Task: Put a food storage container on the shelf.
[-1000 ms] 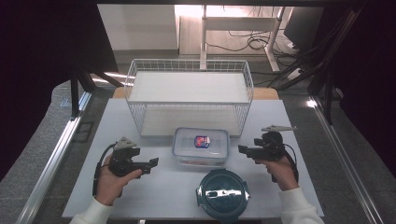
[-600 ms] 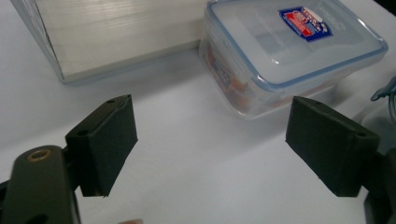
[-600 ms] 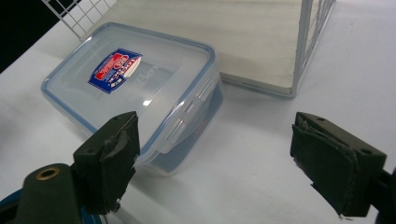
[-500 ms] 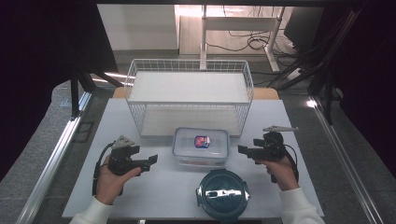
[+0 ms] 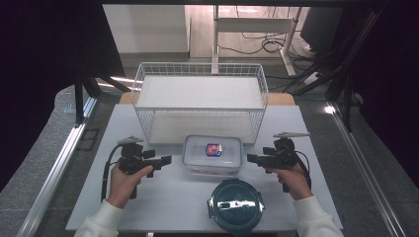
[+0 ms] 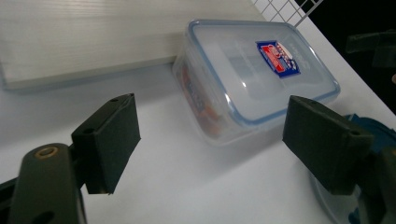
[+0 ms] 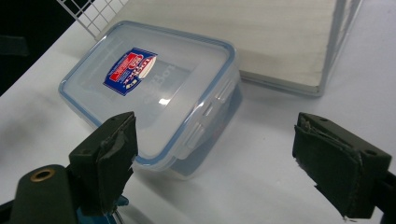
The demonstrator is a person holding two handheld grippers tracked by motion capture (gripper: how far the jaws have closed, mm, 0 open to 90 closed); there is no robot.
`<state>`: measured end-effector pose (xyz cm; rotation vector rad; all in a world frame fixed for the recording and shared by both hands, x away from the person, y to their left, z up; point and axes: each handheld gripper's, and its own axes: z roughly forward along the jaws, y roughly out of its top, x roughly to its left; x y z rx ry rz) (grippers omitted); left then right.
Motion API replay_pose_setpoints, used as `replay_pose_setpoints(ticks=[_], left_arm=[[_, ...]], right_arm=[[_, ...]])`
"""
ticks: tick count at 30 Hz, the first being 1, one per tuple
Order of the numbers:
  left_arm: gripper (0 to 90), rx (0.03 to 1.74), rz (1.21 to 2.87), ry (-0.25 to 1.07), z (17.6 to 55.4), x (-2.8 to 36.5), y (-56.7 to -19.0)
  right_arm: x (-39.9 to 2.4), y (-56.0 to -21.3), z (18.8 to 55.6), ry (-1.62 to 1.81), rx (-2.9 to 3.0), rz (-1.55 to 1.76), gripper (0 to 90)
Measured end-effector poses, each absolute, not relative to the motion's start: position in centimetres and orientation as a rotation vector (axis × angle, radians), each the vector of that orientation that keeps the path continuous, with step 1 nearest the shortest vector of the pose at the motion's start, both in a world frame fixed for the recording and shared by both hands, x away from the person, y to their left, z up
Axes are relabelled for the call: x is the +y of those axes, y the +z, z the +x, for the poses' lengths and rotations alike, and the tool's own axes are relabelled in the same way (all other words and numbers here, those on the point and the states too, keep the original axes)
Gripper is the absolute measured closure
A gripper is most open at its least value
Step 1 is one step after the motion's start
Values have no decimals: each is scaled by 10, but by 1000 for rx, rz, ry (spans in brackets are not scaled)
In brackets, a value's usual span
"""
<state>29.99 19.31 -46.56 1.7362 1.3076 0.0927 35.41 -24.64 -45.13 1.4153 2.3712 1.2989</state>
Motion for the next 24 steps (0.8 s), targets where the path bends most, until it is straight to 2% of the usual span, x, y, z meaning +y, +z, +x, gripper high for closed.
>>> replay_pose_setpoints(ticks=[3, 7, 13, 14, 24], left_arm=[[154, 1302, 1744, 35, 314, 185, -467], [133, 1319, 1731, -104, 339, 173, -477], [128, 1340, 1697, -204, 359, 165, -491], [127, 1342, 1681, -260, 365, 164, -497], [126, 1325, 1666, -392, 379, 159, -516]], right_arm=[[-241, -452, 358, 1293, 2396, 1432, 139], [-233, -456, 366, 1318, 2419, 1486, 139], [-229, -467, 375, 1384, 2444, 1571, 138], [-229, -469, 377, 1396, 2452, 1583, 138], [-217, -488, 389, 1410, 2522, 1656, 126]])
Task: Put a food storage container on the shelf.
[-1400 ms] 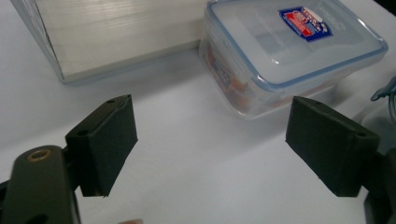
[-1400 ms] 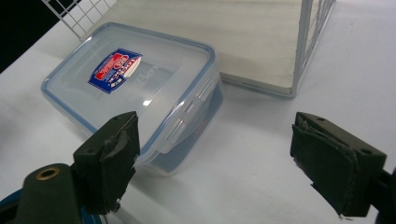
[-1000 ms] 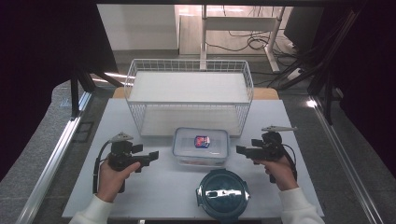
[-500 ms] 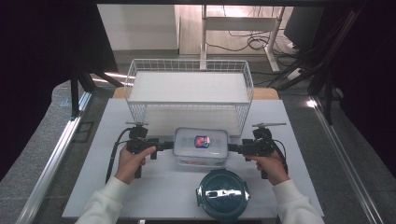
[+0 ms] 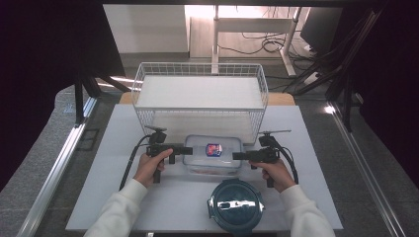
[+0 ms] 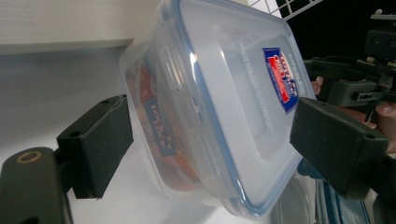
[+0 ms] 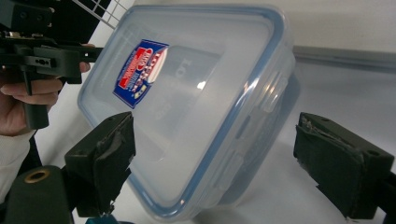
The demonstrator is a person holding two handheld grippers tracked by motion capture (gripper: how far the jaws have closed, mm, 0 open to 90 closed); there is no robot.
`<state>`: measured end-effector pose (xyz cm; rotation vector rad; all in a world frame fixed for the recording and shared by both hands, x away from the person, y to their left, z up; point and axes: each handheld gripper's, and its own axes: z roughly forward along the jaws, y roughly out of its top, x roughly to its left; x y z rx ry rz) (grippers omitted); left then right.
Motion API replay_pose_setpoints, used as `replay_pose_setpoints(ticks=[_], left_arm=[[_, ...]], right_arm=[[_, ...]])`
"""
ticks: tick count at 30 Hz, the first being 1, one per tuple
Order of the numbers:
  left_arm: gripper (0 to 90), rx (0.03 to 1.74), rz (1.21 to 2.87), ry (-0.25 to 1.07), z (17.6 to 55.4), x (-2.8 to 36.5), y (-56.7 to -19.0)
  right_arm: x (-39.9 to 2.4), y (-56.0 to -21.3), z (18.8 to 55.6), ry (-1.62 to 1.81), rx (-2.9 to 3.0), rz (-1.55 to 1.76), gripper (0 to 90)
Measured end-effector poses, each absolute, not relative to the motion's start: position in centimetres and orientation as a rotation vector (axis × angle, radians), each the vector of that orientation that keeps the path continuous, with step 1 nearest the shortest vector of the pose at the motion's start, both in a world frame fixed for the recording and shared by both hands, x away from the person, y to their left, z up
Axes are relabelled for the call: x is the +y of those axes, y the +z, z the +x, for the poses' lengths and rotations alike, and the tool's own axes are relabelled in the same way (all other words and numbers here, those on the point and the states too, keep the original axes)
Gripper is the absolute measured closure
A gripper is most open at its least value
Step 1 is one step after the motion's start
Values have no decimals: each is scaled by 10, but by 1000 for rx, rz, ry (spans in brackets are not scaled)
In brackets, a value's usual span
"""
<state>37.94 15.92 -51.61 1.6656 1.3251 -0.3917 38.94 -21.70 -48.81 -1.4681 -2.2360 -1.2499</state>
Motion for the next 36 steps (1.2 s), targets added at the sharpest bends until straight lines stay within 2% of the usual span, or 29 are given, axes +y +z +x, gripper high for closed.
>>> replay_pose_setpoints(ticks=[3, 4, 11, 17, 18, 19, 20, 25, 36], left_arm=[[128, 1324, 1659, -415, 381, 158, -518], [130, 1317, 1649, -466, 382, 157, -521], [172, 1331, 1657, -498, 384, 153, -527], [241, 1341, 1647, -528, 384, 152, -528], [256, 1351, 1641, -535, 384, 154, -528], [270, 1351, 1641, -535, 384, 154, -528], [287, 1348, 1637, -518, 383, 155, -526], [387, 1370, 1624, -484, 380, 158, -520], [484, 1365, 1591, -456, 371, 162, -509]], right_arm=[[-215, -493, 393, -1238, -2215, -1465, 126], [-214, -494, 393, -1233, -2204, -1464, 126], [-209, -501, 396, -1202, -2183, -1454, 152], [-212, -504, 397, -1206, -2117, -1472, 224], [-215, -504, 397, -1201, -2049, -1501, 267], [-215, -504, 397, -1201, -2049, -1501, 267], [-219, -504, 396, -1201, -2012, -1520, 318], [-222, -503, 393, -1201, -1962, -1555, 360], [-223, -492, 384, -1255, -1991, -1570, 438]])
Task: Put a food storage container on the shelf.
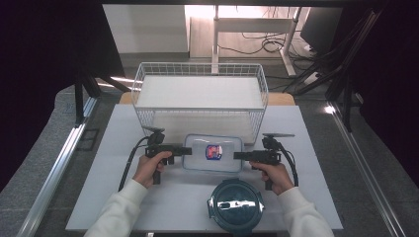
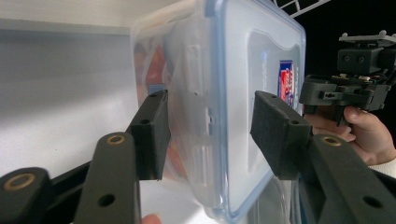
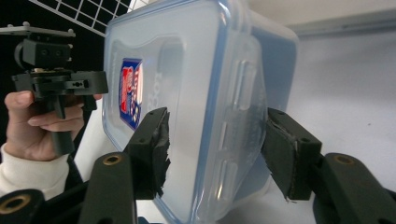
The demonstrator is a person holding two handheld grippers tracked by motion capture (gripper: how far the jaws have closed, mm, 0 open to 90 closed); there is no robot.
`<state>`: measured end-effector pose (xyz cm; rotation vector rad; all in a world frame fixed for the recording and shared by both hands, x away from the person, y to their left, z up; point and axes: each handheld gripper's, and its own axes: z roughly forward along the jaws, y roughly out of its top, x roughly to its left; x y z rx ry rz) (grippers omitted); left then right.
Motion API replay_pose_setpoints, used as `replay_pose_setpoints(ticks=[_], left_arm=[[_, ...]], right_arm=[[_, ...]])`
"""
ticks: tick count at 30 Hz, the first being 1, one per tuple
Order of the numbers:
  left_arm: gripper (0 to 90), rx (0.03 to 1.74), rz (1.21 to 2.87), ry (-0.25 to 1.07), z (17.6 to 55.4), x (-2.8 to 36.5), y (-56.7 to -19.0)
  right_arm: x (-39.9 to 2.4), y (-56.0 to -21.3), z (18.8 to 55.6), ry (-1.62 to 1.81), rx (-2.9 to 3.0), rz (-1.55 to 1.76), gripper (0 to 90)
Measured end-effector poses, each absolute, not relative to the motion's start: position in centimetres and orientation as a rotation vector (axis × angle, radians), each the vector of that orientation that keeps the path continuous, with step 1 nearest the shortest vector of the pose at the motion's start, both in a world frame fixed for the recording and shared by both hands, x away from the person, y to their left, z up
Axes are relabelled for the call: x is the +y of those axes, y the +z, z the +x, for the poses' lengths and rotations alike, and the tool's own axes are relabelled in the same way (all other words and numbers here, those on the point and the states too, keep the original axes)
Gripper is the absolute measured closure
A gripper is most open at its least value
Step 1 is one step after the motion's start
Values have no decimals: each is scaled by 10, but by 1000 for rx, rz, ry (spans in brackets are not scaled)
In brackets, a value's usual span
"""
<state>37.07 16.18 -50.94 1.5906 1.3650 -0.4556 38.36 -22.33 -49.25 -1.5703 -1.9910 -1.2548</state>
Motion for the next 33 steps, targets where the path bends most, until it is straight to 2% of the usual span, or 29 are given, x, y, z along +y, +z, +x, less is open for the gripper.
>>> replay_pose_setpoints(ticks=[33], left_arm=[[507, 1186, 1612, -305, 334, 158, -457]], right_arm=[[-229, -438, 344, -1512, -2195, -1449, 448]])
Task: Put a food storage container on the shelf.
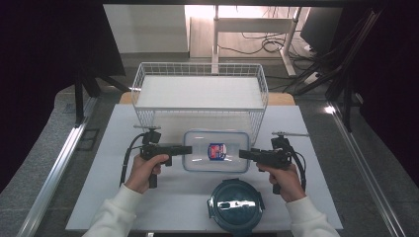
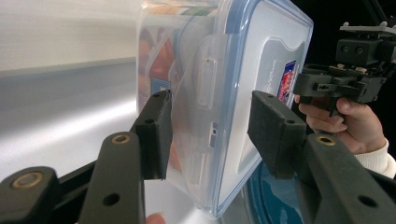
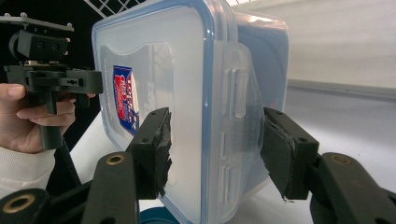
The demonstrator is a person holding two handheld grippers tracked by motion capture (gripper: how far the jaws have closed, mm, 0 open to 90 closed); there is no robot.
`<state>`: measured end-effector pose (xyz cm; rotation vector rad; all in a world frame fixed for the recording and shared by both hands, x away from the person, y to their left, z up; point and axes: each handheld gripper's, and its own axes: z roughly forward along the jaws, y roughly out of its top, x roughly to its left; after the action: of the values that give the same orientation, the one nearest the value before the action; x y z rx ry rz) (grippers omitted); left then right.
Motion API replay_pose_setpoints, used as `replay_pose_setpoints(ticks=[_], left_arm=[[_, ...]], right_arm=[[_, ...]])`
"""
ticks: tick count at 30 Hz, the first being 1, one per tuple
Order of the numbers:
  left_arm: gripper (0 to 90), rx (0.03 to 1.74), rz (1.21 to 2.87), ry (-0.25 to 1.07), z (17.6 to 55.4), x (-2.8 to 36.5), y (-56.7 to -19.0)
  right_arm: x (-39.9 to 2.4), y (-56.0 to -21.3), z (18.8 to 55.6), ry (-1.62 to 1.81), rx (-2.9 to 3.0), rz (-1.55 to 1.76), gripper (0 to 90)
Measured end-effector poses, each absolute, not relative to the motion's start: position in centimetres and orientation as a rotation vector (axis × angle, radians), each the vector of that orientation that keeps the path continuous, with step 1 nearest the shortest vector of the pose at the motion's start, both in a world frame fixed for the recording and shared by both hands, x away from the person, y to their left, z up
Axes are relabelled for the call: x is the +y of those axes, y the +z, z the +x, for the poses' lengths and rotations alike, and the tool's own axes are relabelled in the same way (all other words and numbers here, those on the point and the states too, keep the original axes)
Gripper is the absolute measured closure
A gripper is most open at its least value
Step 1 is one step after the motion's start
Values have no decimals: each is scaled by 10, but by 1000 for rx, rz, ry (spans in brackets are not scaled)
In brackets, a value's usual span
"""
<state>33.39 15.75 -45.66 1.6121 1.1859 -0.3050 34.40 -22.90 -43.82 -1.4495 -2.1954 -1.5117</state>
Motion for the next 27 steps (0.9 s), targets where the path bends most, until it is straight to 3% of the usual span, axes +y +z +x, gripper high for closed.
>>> replay_pose_setpoints(ticks=[27], left_arm=[[507, 1122, 1606, -210, 321, 165, -408]], right_arm=[[-222, -391, 330, -1635, -2263, -1364, 449]])
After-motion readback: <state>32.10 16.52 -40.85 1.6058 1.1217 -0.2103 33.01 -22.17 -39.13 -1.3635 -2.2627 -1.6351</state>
